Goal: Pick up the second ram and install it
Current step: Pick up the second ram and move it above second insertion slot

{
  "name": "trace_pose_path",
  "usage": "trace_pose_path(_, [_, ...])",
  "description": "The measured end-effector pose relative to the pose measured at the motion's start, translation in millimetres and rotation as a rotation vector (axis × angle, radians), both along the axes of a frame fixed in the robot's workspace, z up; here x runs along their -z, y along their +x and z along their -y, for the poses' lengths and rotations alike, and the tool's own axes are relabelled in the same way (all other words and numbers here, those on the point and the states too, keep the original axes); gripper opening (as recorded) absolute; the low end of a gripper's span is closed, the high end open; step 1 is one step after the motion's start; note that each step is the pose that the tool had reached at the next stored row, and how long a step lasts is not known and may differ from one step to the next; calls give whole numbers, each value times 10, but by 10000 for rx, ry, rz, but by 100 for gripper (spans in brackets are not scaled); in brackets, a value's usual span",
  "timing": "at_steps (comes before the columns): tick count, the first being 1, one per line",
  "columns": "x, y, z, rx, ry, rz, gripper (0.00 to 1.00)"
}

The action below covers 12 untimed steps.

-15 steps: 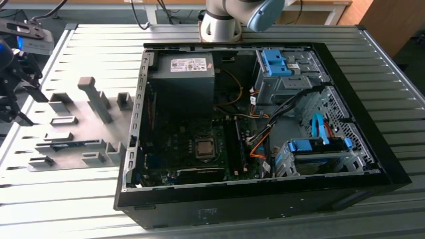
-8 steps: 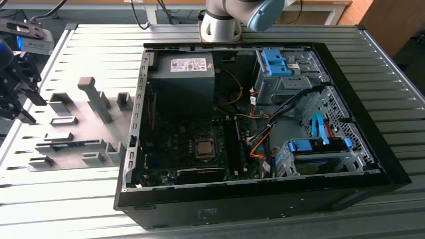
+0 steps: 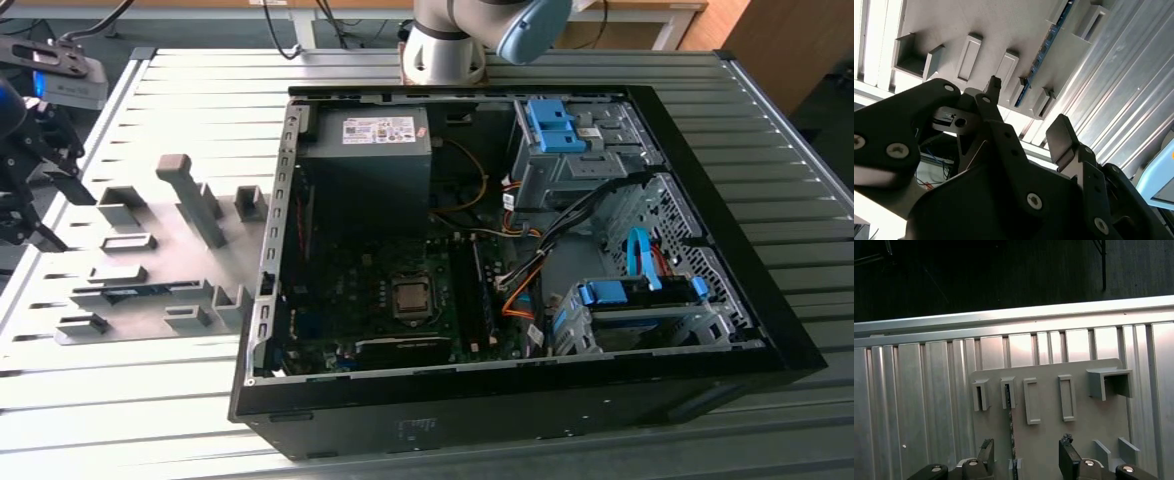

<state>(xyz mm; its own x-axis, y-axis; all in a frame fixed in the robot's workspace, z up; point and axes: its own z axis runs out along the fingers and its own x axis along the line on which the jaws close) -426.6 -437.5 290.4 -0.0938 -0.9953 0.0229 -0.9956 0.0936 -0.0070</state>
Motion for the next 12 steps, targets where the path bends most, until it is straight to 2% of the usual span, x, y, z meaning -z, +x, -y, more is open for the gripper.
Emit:
trace_pose_path(1, [-1,0,0,0,-1,0,64])
trace_pose_path(5, [-4,0,0,0,0,0,64])
trace_pose_path(8, [-7,0,0,0,0,0,62])
trace_pose_path(9, [-8,0,0,0,0,0,55])
trace_pose_path(12, [-10,0,0,0,0,0,55])
